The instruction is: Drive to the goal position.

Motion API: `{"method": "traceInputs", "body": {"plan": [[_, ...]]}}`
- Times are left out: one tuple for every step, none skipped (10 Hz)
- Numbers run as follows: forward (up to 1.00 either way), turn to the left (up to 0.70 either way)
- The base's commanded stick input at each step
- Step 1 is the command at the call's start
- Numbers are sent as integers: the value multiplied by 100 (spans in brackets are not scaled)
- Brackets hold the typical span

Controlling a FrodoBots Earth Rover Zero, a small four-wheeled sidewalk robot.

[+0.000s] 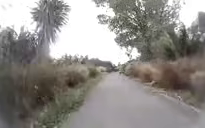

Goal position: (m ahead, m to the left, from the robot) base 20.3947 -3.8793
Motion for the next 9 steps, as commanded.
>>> {"method": "traceInputs", "body": {"plan": [[100, 0], [100, 0], [100, -3], [100, -12], [100, -31], [100, -40], [100, -13], [100, -3], [100, 0]]}}
